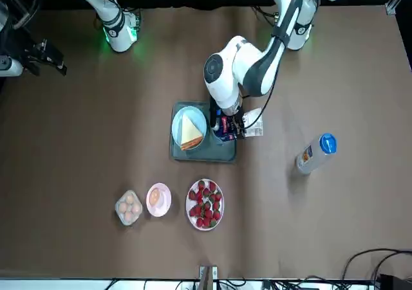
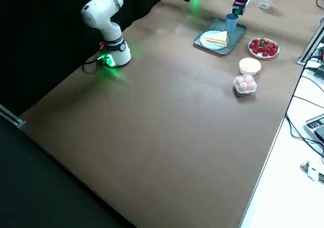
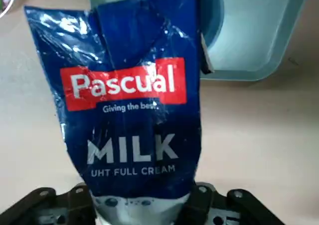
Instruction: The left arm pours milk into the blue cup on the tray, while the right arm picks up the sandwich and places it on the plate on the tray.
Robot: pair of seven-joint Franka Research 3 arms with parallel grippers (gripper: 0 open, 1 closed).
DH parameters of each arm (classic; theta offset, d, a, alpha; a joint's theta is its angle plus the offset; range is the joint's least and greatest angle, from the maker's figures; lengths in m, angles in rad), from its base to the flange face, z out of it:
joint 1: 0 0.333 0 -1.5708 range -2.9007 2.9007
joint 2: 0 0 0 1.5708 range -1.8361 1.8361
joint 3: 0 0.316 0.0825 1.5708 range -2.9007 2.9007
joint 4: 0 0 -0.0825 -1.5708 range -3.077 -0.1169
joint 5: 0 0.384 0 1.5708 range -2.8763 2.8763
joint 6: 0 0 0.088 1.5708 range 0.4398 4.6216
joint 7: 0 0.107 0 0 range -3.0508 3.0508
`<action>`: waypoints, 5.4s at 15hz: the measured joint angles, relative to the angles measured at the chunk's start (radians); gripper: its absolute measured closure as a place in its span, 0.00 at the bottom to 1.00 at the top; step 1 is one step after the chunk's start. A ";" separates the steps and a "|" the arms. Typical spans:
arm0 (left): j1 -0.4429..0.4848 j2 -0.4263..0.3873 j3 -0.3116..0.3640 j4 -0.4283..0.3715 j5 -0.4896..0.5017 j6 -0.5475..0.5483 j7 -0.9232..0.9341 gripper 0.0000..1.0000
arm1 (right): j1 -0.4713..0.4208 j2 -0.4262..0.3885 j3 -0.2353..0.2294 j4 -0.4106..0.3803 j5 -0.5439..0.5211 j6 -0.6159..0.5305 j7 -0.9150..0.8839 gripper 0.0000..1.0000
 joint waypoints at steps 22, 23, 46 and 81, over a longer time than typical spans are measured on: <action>0.916 -0.259 -0.011 0.050 -0.896 -0.558 0.741 0.50 | 0.003 -0.002 -0.003 -0.005 -0.005 -0.001 -0.004 0.00; 0.967 -0.257 -0.011 0.050 -0.910 -0.589 0.793 0.50 | 0.003 -0.002 -0.003 -0.005 -0.005 -0.001 -0.004 0.00; 1.394 0.371 -0.014 0.062 -1.178 -0.524 1.867 0.47 | -0.010 -0.002 -0.015 -0.004 -0.006 0.002 -0.004 0.00; 1.140 -0.117 0.104 0.164 -0.819 -0.387 1.378 0.01 | -0.018 -0.002 -0.017 -0.005 -0.006 0.001 -0.004 0.00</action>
